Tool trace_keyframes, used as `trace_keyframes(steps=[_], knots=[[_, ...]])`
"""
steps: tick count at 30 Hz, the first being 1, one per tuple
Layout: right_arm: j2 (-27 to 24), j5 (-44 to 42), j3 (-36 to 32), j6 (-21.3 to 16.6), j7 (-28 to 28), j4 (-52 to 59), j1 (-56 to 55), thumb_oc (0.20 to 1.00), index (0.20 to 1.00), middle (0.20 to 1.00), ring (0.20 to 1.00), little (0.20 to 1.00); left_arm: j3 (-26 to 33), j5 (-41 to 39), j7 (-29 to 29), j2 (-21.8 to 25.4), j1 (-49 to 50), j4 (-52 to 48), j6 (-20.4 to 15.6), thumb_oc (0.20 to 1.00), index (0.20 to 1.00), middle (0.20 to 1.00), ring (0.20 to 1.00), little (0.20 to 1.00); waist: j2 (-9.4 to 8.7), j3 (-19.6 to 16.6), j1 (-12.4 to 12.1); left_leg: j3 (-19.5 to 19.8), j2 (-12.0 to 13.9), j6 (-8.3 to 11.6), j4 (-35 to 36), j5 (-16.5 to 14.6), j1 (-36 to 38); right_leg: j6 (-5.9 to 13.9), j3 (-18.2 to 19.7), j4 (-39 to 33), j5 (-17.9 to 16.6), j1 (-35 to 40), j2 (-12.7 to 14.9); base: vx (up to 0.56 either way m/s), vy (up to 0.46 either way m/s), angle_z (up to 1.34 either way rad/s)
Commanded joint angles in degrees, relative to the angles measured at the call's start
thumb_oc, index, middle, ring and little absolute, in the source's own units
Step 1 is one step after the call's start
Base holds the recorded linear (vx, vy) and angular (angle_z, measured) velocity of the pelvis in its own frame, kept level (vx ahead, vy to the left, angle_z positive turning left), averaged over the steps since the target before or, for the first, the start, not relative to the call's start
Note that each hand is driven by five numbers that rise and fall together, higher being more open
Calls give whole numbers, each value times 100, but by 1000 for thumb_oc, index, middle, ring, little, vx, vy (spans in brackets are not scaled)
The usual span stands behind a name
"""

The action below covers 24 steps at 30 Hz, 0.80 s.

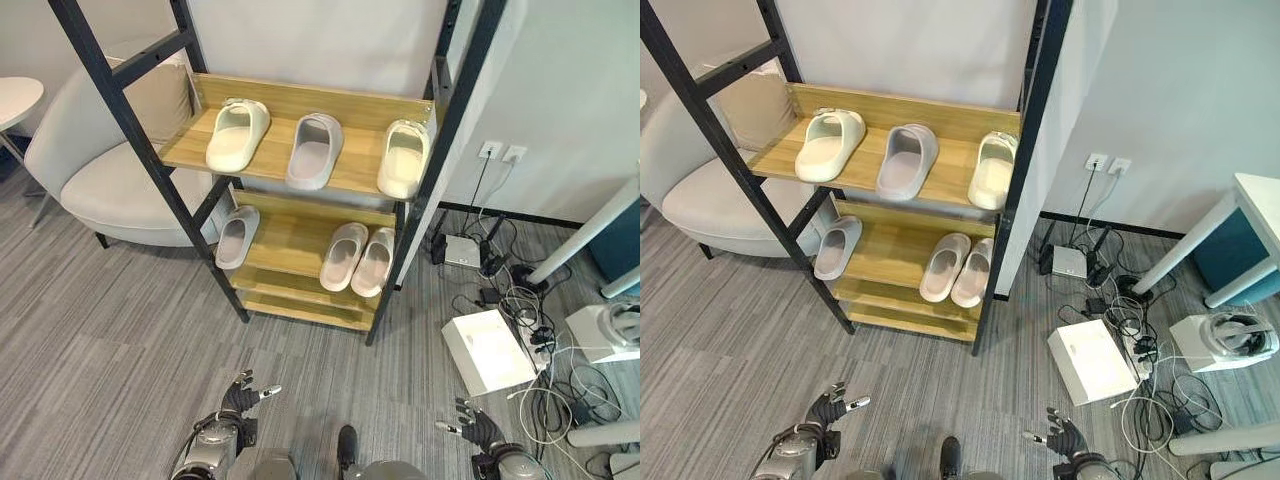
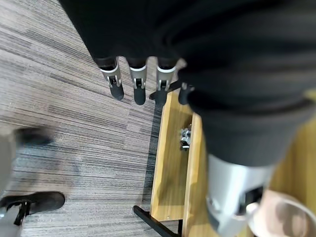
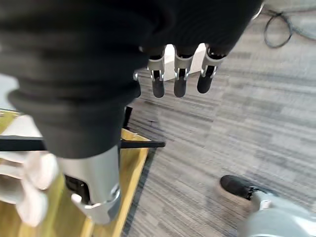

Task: Arrange the slippers neatly on the shoe rack.

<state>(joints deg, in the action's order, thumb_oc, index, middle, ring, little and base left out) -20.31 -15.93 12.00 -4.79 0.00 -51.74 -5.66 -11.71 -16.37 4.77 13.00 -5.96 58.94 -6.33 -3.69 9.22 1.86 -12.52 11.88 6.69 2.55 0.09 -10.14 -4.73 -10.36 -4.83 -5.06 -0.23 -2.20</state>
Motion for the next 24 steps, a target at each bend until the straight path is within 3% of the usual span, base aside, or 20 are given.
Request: trace_keyframes(steps=[1, 3, 6, 10, 15, 17, 19, 20, 22, 24], knots=[[-261, -68, -76, -106, -16, 489, -154, 1000, 1000, 1000, 1000, 1000, -52, 53, 90, 226, -56, -158, -149, 1000, 1000, 1000, 1000, 1000, -34, -88, 12, -74, -63, 56, 229, 1007, 333, 1302, 370, 102, 463, 542, 1028, 250, 306, -5], [-225, -9, -57, -77, -2, 442, -170, 1000, 1000, 1000, 1000, 1000, -55, 19, 81, 201, -72, -109, -166, 1000, 1000, 1000, 1000, 1000, -28, -153, 34, -61, -242, -11, 238, 970, 411, 1371, 368, 176, 413, 539, 1199, 254, 348, -4], [-44, 3, -47, -58, 13, 419, -130, 1000, 1000, 1000, 1000, 1000, -45, 73, 66, 273, -37, -131, -176, 1000, 1000, 1000, 1000, 1000, -193, -195, -22, -271, -447, -152, 245, 731, 580, 1503, 548, 289, 188, 399, 1428, 175, 267, -5], [127, 15, 117, -51, 29, 317, 48, 1000, 1000, 1000, 1000, 1000, -42, 79, 93, 441, -76, -184, -189, 1000, 1000, 1000, 1000, 1000, -394, -136, -144, -350, -677, -317, 245, 554, 639, 1627, 726, 427, -249, 251, 1616, 90, 181, -18], [209, -24, 182, -48, 62, 339, 165, 1000, 1000, 1000, 1000, 1000, -20, 54, 86, 535, -42, -268, -191, 1000, 1000, 1000, 1000, 1000, -427, -104, -224, -381, -831, -446, 216, 379, 674, 1708, 789, 659, -536, 136, 1690, 69, 133, 18], [222, -42, 200, -44, 76, 329, 193, 1000, 1000, 1000, 1000, 1000, -23, 73, 76, 543, -44, -247, -184, 1000, 1000, 1000, 1000, 1000, -420, -97, -230, -397, -845, -459, 214, 341, 707, 1708, 794, 715, -517, 129, 1647, 79, 72, -6], [213, -107, 201, -66, 110, 424, 186, 1000, 1000, 1000, 1000, 1000, 7, 153, 38, 593, -2, -232, -164, 1000, 1000, 1000, 1000, 1000, -360, -95, -202, -445, -847, -469, 245, 281, 878, 1616, 822, 673, -236, 11, 1329, 132, 70, -7], [211, -107, 201, -65, 110, 426, 184, 1000, 1000, 1000, 1000, 1000, 7, 153, 37, 592, -1, -232, -164, 1000, 1000, 1000, 1000, 1000, -357, -87, -202, -444, -844, -467, 245, 276, 889, 1615, 820, 678, -230, 20, 1326, 84, 37, -15], [188, -115, 209, -86, 85, 492, 177, 1000, 1000, 1000, 1000, 1000, -5, 195, 22, 590, 11, -192, -131, 1000, 1000, 1000, 1000, 1000, -261, -44, -155, -509, -823, -454, 245, 210, 1082, 1468, 497, 625, 149, -80, 1006, 100, 22, -10], [186, -99, 246, -73, 108, 552, 136, 1000, 1000, 1000, 1000, 1000, 17, 186, 0, 582, 25, -220, -111, 1000, 1000, 1000, 1000, 1000, -259, -29, -163, -530, -835, -437, 207, 176, 1190, 1391, 240, 602, 273, -19, 871, 87, -38, -5]])
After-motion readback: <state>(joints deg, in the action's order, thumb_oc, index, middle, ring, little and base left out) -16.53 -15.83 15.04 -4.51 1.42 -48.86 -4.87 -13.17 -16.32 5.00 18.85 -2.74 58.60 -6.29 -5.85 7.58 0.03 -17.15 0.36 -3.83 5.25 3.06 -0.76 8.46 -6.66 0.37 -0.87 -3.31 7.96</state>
